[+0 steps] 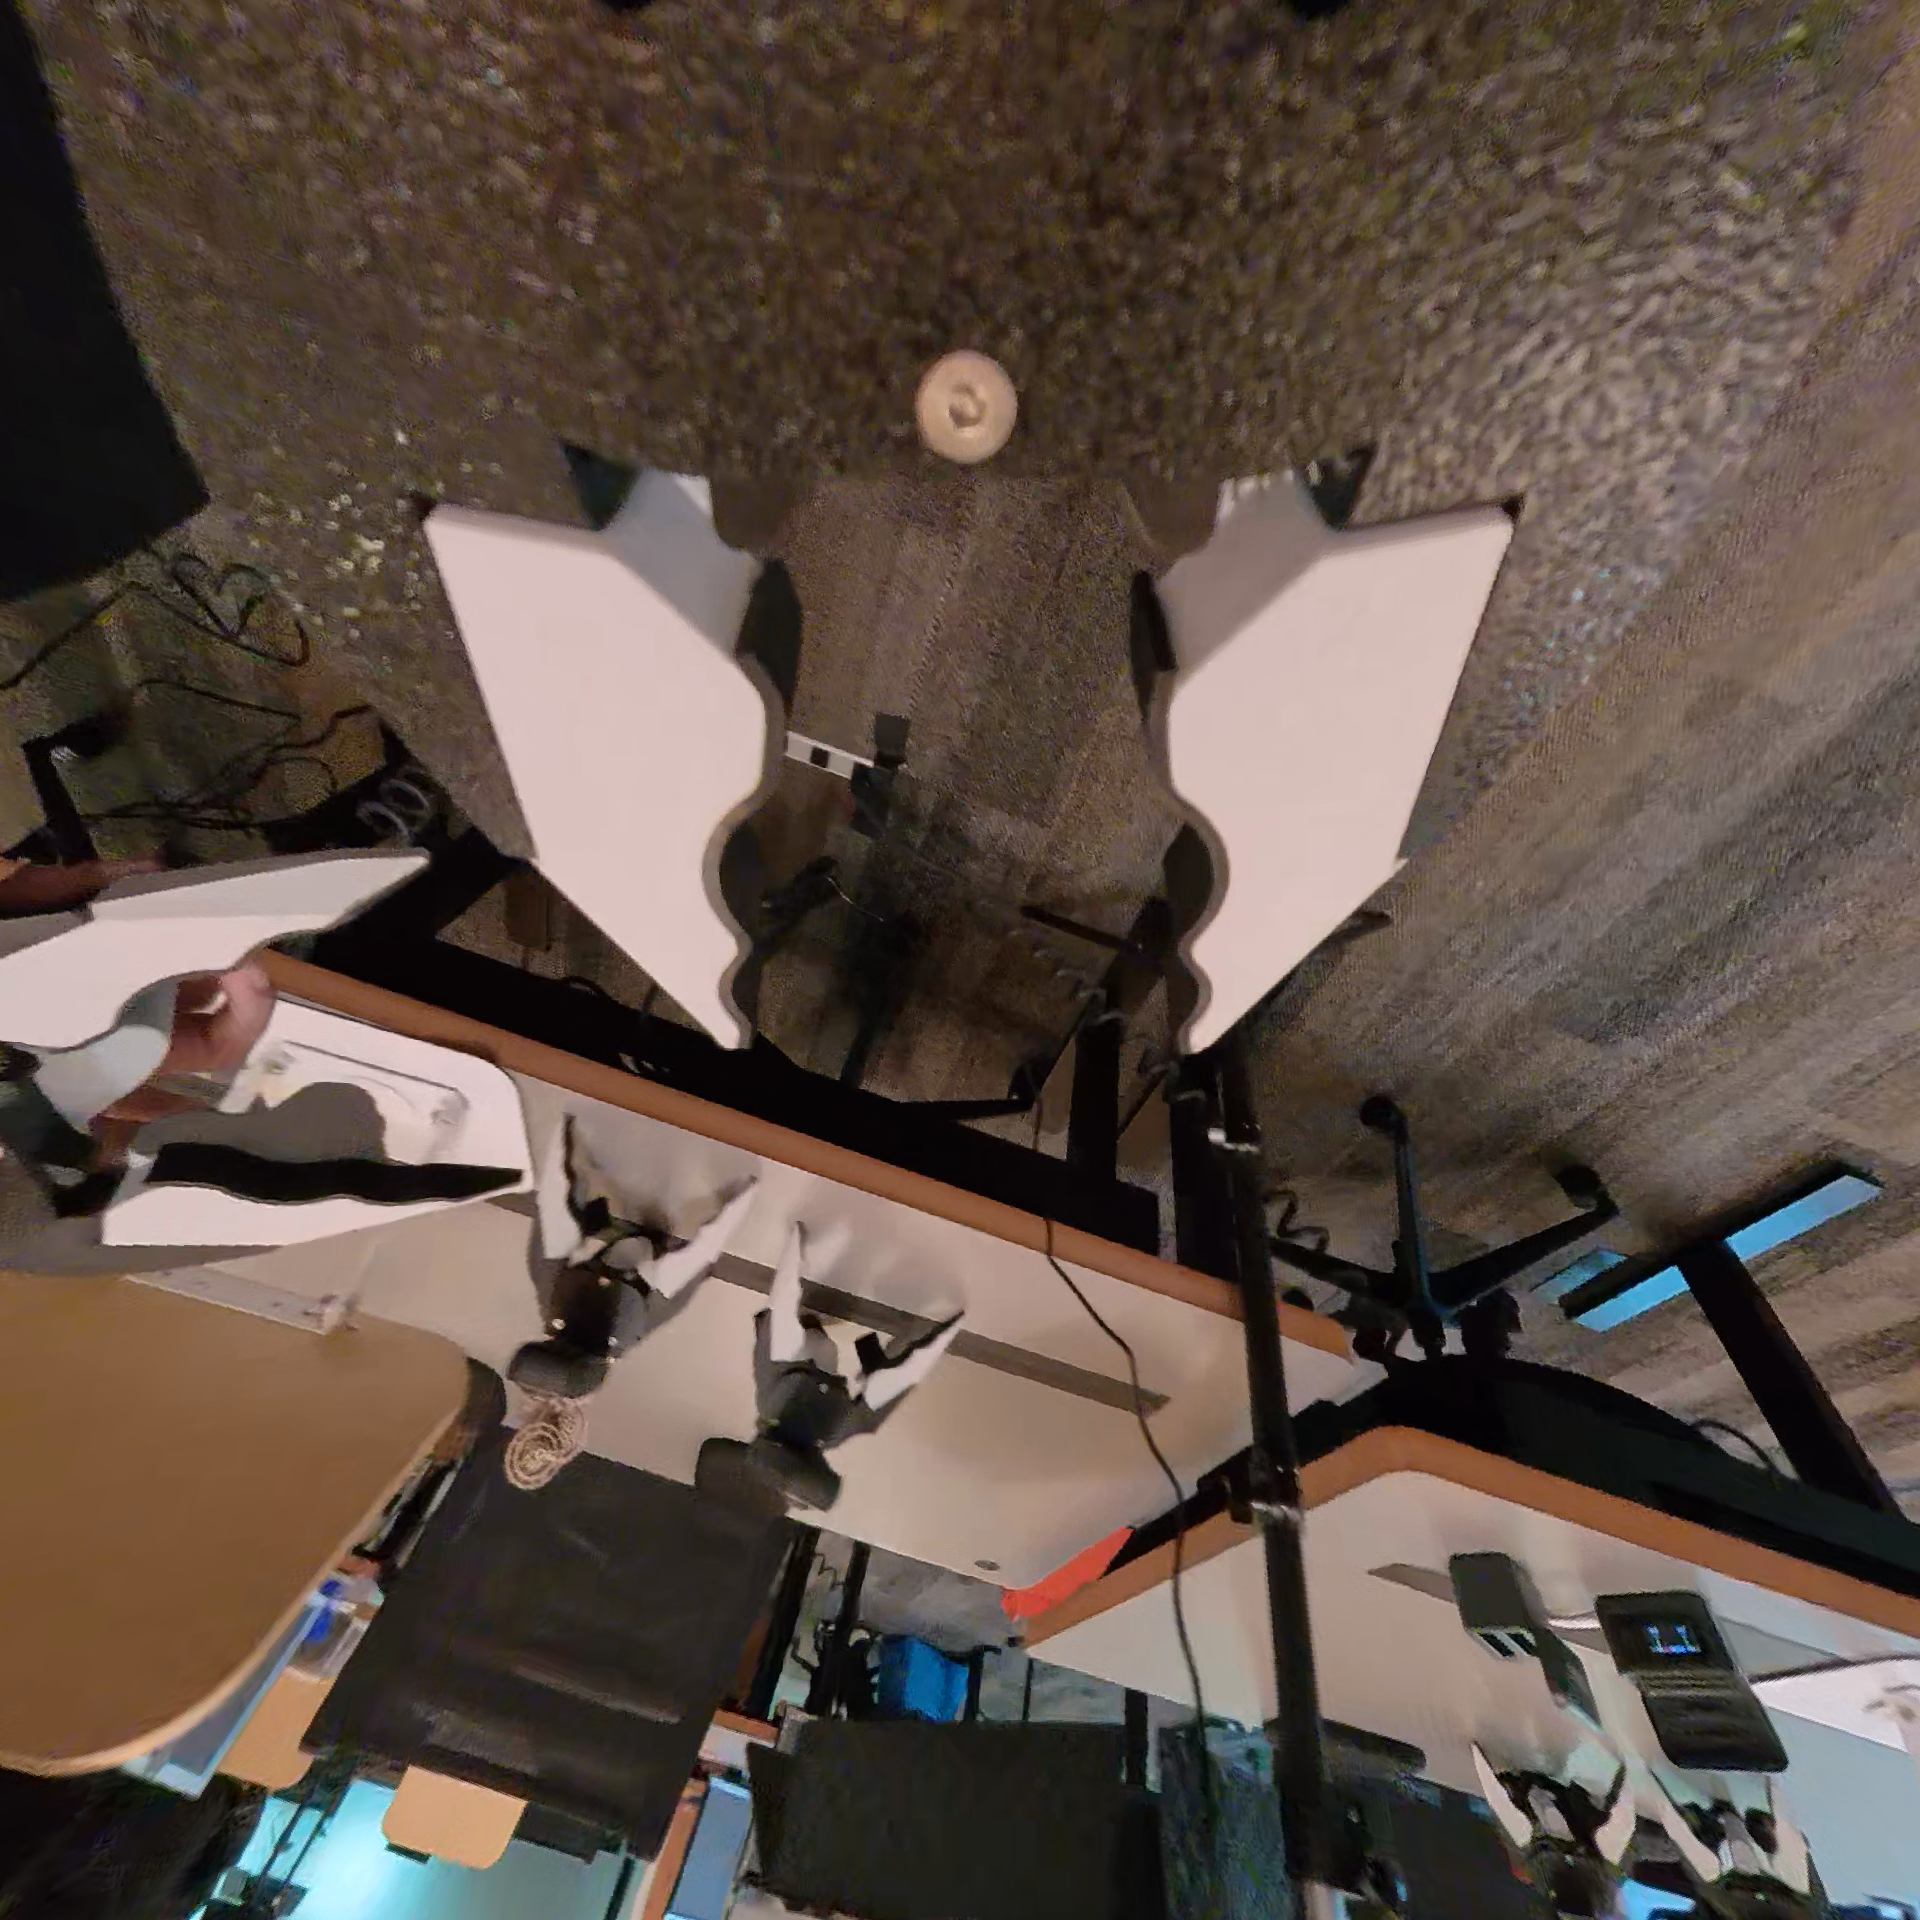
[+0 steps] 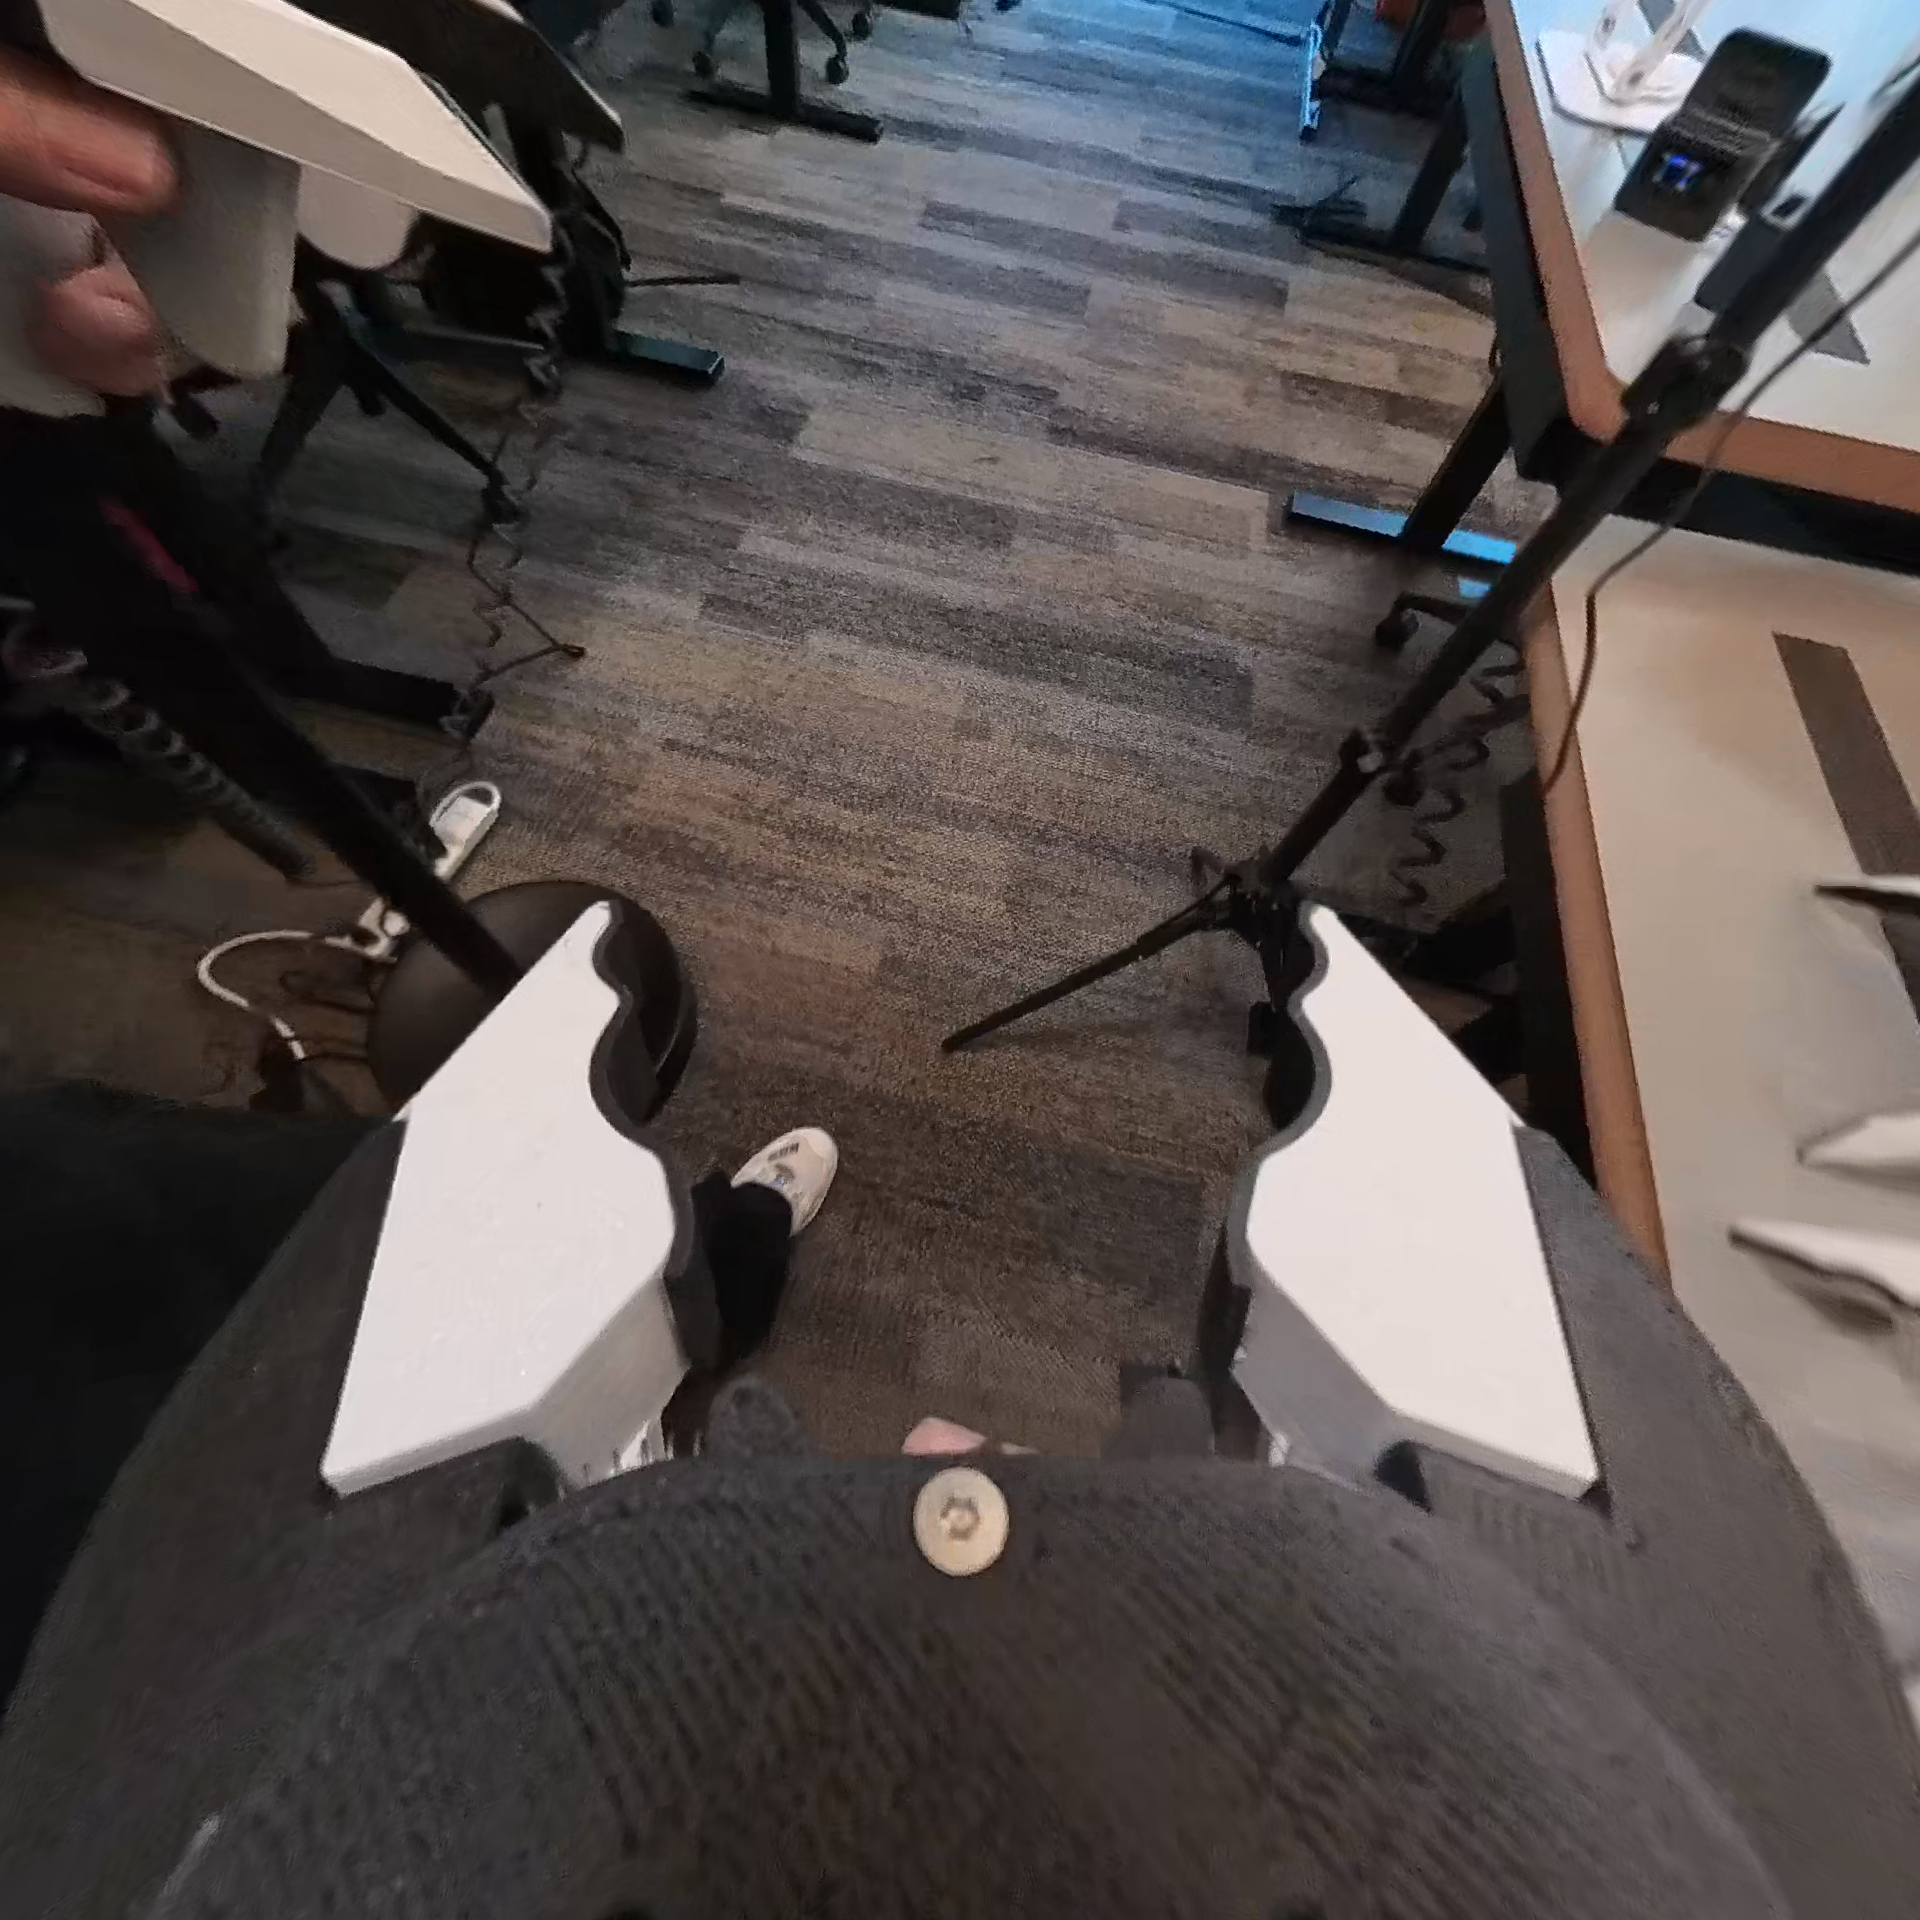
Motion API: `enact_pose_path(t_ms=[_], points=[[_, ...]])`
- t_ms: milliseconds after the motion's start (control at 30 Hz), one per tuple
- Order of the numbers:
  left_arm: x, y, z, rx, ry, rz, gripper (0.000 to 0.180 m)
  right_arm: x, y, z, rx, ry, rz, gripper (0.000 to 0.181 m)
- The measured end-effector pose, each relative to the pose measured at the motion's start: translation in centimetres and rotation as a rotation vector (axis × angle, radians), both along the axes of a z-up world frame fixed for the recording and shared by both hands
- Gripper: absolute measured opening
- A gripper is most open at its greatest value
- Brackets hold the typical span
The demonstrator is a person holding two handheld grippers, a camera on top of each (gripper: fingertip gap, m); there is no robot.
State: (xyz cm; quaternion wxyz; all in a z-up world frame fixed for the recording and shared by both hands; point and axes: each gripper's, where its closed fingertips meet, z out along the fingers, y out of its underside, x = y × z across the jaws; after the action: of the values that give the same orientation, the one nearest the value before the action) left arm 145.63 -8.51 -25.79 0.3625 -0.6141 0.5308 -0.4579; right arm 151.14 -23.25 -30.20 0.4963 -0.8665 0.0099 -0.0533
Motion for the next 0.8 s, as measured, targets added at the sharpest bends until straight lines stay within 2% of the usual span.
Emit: enact_pose_path(t_ms=[167, 433, 533, 633, 800], points=[[5.1, 10.7, 1.1, -0.056, 0.005, -0.029, 0.078, 4.7, 14.3, 1.4, 0.001, 0.008, 0.001, 0.12], [8.6, 25.5, 5.8, 0.071, -0.002, 0.07, 0.078, 9.1, 33.3, 5.5, 0.117, -0.009, 0.089, 0.116], [8.5, 29.3, 6.0, 0.12, 0.006, 0.094, 0.074, 9.6, 38.4, 5.6, 0.117, -0.021, 0.143, 0.114], [7.9, 33.0, 4.9, 0.137, 0.048, 0.112, 0.063, 10.5, 42.8, 5.1, 0.102, -0.061, 0.162, 0.105], [6.6, 41.4, 3.7, 0.148, 0.079, 0.192, 0.058, 12.0, 51.8, 3.8, 0.1, -0.033, 0.2, 0.088]])
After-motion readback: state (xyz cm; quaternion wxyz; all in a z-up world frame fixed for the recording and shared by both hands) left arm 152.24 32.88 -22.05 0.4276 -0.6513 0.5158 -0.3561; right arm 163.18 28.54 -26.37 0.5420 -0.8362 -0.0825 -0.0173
